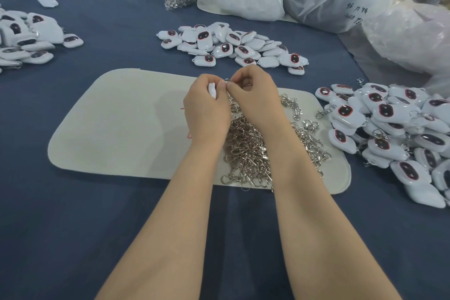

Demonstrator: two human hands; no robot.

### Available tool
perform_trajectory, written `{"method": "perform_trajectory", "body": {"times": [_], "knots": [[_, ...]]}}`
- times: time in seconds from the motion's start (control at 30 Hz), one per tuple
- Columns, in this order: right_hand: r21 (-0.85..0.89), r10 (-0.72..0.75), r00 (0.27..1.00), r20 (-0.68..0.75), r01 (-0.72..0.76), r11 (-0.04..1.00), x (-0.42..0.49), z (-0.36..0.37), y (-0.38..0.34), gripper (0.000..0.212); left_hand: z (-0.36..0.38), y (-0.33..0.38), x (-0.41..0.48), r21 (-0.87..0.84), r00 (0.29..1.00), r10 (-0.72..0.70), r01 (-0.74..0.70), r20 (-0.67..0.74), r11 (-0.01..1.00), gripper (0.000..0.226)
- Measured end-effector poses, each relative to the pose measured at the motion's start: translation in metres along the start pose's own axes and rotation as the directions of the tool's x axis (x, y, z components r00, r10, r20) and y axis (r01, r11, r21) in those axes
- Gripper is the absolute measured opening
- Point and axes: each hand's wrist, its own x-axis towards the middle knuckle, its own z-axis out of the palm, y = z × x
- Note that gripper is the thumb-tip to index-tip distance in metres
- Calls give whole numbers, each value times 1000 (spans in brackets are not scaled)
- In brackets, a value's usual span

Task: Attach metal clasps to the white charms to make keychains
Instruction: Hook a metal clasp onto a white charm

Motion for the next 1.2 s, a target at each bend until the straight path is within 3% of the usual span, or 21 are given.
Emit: {"method": "perform_trajectory", "body": {"times": [0.7,0.87,1.2], "knots": [[62,-6,999,36,4,998,-1,1,1,7,0,0,0,-9,1000,8,-8,-3,1000,9],[82,-40,997,59,35,996,-4,5,3,16,0,0,0,-31,1000,-30,30,1,999,7],[-46,-137,988,76,141,989,-3,8,13,13,0,-5,6,-168,983,-155,170,98,971,18]]}}
